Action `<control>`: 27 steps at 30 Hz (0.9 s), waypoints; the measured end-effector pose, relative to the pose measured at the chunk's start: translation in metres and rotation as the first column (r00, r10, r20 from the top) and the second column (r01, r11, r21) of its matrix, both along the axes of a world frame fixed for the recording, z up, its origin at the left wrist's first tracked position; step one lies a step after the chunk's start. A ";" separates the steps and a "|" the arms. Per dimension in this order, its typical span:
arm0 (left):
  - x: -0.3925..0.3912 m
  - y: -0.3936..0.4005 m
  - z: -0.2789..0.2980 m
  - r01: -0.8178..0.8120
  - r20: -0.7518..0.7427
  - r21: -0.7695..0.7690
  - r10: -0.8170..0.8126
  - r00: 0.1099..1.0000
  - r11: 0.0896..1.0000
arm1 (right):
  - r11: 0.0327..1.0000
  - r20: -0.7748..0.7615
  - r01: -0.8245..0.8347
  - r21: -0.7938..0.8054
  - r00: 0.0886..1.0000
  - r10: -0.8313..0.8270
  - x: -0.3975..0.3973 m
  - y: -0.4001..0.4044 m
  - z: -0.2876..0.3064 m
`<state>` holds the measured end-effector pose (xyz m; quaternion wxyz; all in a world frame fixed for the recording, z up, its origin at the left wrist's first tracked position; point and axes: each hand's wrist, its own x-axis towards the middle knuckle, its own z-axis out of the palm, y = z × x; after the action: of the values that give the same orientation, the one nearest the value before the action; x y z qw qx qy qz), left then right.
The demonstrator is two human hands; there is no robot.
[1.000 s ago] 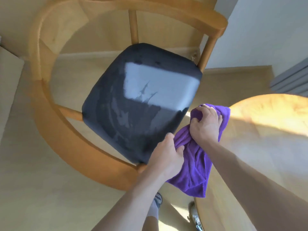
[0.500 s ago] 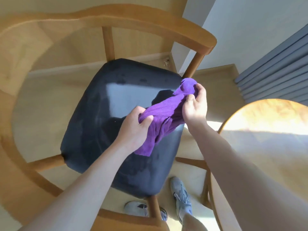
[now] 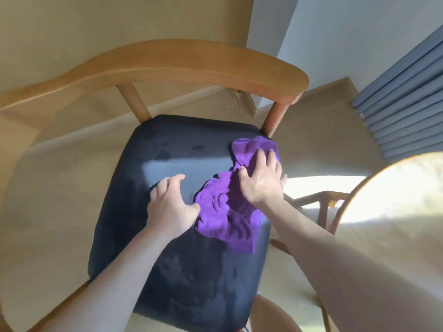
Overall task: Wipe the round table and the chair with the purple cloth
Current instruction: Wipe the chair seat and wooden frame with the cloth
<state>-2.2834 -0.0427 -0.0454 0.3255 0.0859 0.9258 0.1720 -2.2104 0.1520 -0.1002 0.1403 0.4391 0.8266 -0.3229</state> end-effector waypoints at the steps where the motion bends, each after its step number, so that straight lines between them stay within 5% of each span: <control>1: -0.007 -0.006 -0.006 0.084 -0.006 -0.096 -0.085 0.996 0.992 | 1.000 0.002 0.014 0.013 1.000 -0.015 -0.004 0.000 -0.001; 5: -0.034 -0.027 -0.019 0.317 0.102 -0.326 -0.301 0.948 0.890 | 1.000 0.051 0.030 0.003 0.998 -0.030 -0.027 0.000 -0.009; 8: -0.043 -0.033 -0.026 0.396 0.216 -0.356 -0.337 0.916 0.846 | 0.997 0.059 0.061 0.045 0.996 -0.063 -0.034 -0.006 -0.015; 13: -0.033 -0.028 -0.039 0.399 0.226 -0.380 -0.335 0.915 0.834 | 0.980 0.022 0.039 0.194 0.999 -0.044 -0.024 -0.021 -0.020; 20: -0.034 -0.021 -0.043 0.379 0.208 -0.398 -0.320 0.924 0.835 | 0.970 0.037 -0.138 0.202 0.990 0.133 0.007 -0.062 -0.009; 27: -0.033 -0.030 -0.042 0.391 0.179 -0.363 -0.348 0.920 0.846 | 0.974 -0.265 -0.097 0.206 0.952 0.151 0.035 -0.077 -0.007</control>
<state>-2.3162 -0.0730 -0.0873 0.4120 0.1863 0.8885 -0.0781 -2.1750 0.0751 -0.1073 -0.0002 0.3478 0.8911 -0.2915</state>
